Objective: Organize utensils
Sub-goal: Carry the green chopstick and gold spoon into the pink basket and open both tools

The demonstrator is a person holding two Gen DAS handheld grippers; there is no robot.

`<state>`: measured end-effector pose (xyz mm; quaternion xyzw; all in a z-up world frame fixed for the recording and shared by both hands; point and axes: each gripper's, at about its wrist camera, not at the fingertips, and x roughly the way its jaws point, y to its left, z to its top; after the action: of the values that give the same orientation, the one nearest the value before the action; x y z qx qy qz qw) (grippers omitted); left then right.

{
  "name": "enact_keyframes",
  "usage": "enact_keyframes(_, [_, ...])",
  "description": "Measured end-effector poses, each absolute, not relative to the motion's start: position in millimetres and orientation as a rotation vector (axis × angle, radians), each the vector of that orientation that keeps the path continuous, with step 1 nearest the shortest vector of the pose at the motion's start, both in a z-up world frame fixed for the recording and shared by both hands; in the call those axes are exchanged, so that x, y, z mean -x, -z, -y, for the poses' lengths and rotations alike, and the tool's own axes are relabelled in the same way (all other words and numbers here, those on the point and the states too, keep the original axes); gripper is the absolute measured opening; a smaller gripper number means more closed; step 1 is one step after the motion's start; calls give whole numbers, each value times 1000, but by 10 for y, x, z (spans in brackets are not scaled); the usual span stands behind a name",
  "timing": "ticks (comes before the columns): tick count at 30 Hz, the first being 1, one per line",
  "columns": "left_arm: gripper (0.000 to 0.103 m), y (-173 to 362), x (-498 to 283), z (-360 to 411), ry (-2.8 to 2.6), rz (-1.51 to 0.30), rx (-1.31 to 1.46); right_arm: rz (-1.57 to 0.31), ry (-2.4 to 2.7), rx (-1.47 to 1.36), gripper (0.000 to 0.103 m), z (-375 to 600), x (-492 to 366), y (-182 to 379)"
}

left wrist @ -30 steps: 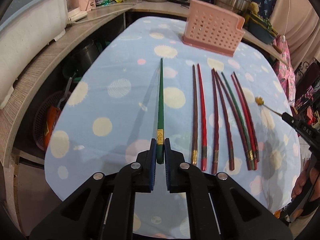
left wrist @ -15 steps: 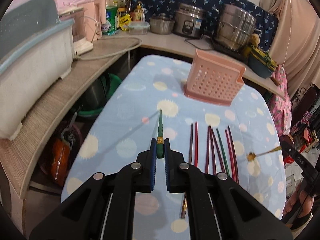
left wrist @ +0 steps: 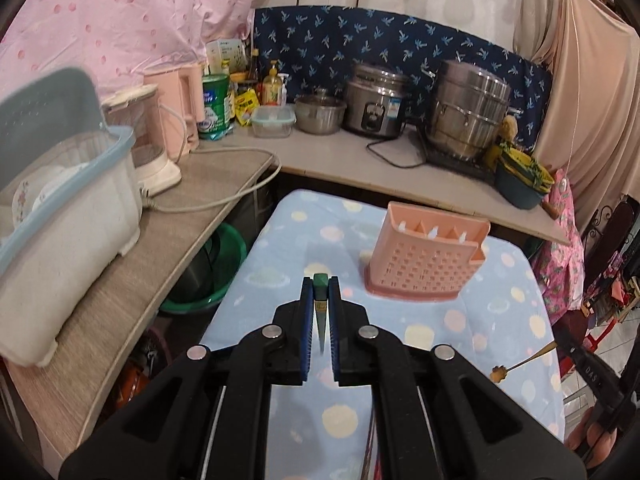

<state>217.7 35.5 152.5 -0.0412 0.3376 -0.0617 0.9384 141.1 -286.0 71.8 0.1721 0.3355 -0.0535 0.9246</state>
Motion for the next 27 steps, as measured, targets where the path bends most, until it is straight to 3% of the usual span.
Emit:
enact_keyframes(15, [7, -2773, -2912, 94, 253, -428, 158, -526, 51, -371, 2, 2961, -2533, -1507])
enact_keyframes(21, [7, -2723, -3312, 338, 249, -432, 146, -532, 50, -369, 2, 2957, -2951, -1522])
enact_keyframes(27, [7, -2295, -3616, 498, 241, -521, 130, -597, 50, -346, 2, 2906, -3205, -1260])
